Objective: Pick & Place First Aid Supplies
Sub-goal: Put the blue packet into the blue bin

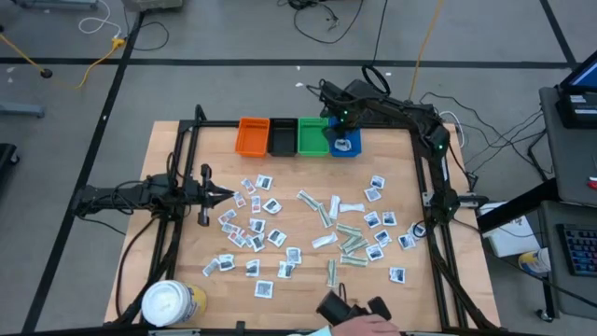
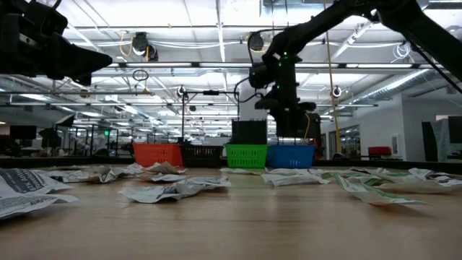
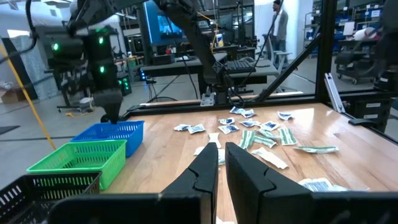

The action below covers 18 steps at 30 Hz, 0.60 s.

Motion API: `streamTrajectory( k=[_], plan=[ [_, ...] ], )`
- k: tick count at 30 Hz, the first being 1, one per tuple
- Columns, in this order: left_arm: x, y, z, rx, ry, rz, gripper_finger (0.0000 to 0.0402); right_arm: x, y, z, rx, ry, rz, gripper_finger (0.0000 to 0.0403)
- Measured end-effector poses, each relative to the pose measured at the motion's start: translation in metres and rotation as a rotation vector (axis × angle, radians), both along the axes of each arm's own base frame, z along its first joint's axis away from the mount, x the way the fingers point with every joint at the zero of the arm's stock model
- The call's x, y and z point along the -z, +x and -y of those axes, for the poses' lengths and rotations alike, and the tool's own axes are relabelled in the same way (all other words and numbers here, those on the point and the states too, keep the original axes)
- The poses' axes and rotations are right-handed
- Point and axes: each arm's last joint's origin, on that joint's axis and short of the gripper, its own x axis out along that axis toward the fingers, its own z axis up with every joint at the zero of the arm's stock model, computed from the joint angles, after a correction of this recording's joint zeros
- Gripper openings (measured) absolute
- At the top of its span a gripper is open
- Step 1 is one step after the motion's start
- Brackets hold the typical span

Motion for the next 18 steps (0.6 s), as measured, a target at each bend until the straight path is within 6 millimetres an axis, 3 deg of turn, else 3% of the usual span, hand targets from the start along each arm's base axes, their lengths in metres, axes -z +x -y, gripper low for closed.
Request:
streamTrajectory(
  k=[7, 12, 18],
  plan=[
    [0.000, 0.000, 0.000, 0.000, 0.000, 0.000, 0.0037, -0.020, -0.009, -0.007, 0.190, -0.011, 0.026, 0.0133],
    [0.000, 0.000, 0.000, 0.000, 0.000, 0.000, 0.0037, -0.016, -0.009, -0.012, 0.217, 0.006, 0.002, 0.0130],
    [0.000, 0.000, 0.000, 0.000, 0.000, 0.000, 0.0037, -0.015, -0.030, -0.047, 0.193, 0.051, -0.021, 0.0130]
  ],
)
